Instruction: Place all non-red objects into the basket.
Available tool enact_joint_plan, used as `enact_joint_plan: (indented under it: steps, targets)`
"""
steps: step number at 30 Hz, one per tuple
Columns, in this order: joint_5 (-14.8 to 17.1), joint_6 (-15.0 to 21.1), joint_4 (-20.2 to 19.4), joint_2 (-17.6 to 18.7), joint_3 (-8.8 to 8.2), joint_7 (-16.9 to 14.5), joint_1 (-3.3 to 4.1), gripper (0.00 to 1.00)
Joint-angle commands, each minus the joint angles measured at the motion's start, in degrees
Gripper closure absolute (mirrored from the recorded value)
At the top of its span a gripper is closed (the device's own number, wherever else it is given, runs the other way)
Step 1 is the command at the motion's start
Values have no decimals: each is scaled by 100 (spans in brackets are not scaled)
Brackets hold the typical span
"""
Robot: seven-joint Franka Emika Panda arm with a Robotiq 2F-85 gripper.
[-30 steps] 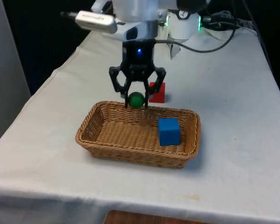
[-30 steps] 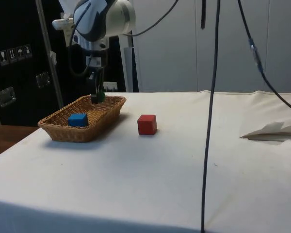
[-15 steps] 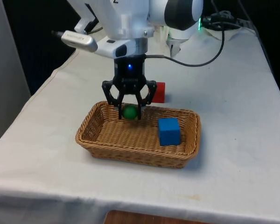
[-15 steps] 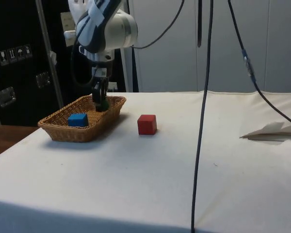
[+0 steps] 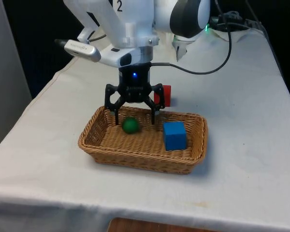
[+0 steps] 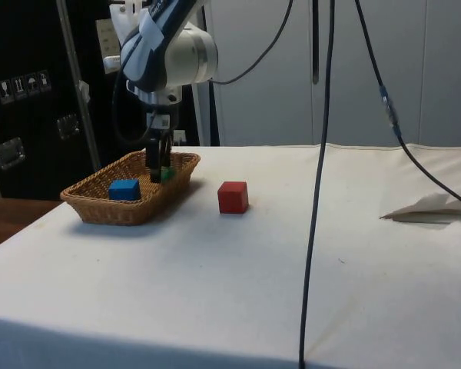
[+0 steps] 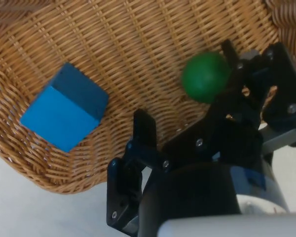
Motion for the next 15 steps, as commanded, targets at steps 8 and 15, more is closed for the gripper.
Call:
enact_joint_plan:
  steps: [8,15]
  targets:
    - [23,-11,11,-17,11,-23,-23,0]
    - [-29,-138,-132,-286,-103,11,63,0]
